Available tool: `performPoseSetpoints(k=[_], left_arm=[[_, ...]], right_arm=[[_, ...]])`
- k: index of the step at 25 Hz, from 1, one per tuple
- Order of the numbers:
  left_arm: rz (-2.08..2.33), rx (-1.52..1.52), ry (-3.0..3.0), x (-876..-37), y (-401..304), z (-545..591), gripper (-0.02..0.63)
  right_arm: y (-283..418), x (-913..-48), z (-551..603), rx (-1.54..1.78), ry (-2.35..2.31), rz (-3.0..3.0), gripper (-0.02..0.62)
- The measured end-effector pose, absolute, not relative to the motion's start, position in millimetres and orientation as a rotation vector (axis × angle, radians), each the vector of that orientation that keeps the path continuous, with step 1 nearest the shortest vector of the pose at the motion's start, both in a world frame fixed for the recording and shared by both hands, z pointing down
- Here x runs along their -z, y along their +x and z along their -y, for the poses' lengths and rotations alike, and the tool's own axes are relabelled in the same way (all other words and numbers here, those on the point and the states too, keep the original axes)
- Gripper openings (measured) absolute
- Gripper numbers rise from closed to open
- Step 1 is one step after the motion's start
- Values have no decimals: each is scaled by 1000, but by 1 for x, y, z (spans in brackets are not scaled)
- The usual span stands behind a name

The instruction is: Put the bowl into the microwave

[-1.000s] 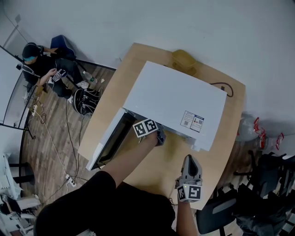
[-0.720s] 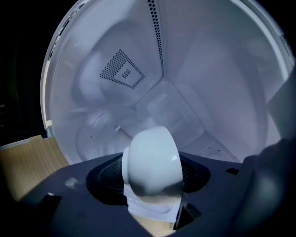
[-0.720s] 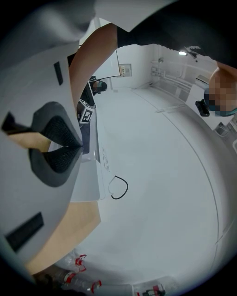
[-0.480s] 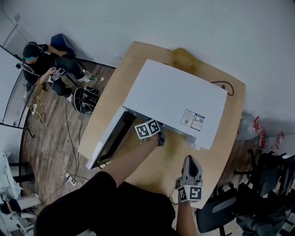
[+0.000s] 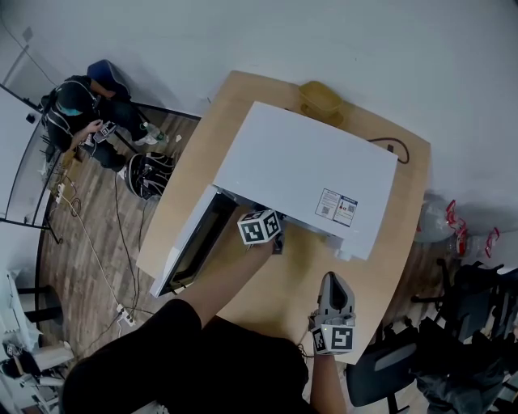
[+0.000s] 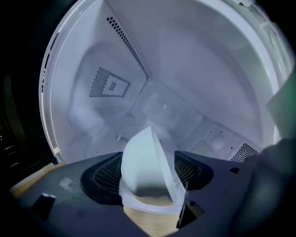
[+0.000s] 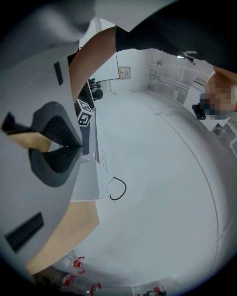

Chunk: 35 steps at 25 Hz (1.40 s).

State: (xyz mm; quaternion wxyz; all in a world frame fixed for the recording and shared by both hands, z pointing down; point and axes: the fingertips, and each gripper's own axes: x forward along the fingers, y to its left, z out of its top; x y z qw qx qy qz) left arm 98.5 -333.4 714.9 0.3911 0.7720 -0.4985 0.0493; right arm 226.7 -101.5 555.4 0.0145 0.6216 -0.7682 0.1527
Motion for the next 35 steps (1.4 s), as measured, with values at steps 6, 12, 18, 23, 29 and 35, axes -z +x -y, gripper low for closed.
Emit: performPoseSetpoints(k=[6,12,18,23,29,35], left_arm=[[1290,-173,2005,-721,94,339,331],[1279,-172,2049,-722,95,341,334],[1243,-72,2041,-715,90,342,353],[1283,-140,2059,-719,82,342,357],[1290,-164,2097,-718,81,344,362],[1278,-94,2100,-712,76,340,370]], right_arm=[[220,-553,102,-473,1916,2401,59],[215,-558,99,-462,1883,2373,60],[209,-560,101,-416,1842,2334,59],[203,-562,99,-424,1824,2318,60],[201,-566,92,-421,1809,2311,59],[202,-566,92,-438,1808,2304,60]])
